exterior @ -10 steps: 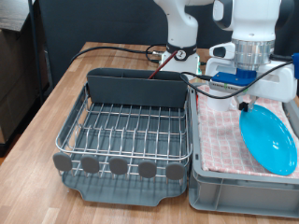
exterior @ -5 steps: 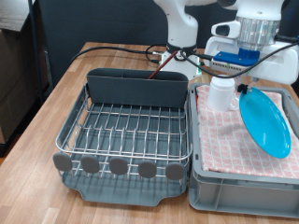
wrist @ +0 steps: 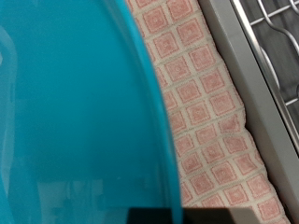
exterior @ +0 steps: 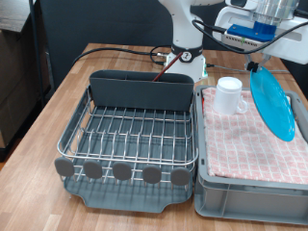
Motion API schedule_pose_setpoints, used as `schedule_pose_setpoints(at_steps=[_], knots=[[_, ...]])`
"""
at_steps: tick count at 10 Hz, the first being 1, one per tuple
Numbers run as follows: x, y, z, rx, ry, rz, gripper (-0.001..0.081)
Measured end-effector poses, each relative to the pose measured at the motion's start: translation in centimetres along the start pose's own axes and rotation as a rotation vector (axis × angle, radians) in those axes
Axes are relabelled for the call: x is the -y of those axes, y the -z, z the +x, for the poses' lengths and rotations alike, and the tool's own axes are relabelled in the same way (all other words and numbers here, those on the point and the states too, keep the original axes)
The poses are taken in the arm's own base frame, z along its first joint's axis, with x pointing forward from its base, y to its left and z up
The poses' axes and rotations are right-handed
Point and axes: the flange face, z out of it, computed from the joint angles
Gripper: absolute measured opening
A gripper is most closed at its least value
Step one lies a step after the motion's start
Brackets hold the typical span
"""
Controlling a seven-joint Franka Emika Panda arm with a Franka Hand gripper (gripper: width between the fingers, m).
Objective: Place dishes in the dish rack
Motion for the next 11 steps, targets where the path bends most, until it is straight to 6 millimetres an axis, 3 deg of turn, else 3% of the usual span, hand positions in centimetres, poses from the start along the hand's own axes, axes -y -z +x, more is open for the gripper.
schedule_pose_setpoints(at_steps=[3,7,10,11], knots=[[-1.5,0.2,1.4,-0.121,0.031,-0.129,0.0019],[-3.9,2.7,7.5,-0.302,0.182,-0.226,0.0019],[-5.0,4.1,12.7,-0.342,0.331,-0.223,0.0019],[-5.1,4.4,13.3,-0.337,0.381,-0.214,0.0019]])
